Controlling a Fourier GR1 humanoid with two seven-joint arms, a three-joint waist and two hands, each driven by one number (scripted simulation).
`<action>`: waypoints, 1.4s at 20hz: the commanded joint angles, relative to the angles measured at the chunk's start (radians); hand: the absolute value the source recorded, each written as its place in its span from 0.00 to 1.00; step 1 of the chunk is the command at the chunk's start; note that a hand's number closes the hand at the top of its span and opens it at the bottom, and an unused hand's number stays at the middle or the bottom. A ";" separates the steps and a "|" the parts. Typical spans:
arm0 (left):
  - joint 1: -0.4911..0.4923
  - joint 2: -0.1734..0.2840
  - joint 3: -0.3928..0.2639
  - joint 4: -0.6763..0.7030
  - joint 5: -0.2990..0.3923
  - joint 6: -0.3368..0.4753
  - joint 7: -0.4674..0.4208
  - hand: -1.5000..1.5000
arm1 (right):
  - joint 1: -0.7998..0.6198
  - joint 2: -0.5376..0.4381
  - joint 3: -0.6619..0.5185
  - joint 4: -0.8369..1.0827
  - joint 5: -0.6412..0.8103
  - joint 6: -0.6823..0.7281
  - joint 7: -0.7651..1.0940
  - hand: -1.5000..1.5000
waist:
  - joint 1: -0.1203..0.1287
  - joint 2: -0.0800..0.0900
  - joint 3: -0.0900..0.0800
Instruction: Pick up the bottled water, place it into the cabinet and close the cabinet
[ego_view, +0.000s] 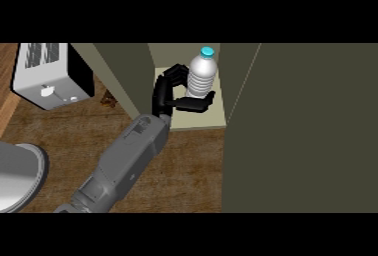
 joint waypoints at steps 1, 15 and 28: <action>-0.087 0.000 0.027 0.133 0.001 0.075 -0.013 1.00 | 0.021 -0.007 -0.006 -0.054 -0.082 0.026 0.008 0.00 | -0.010 0.004 0.000; -0.251 0.000 0.006 0.432 -0.119 0.350 -0.025 0.00 | 0.024 -0.007 -0.034 -0.040 -0.092 0.067 -0.017 0.00 | -0.025 0.012 0.000; -0.211 0.000 0.174 0.208 0.044 -0.041 -0.331 1.00 | 0.044 0.003 0.018 -0.126 -0.056 0.064 0.030 0.00 | 0.001 0.006 -0.004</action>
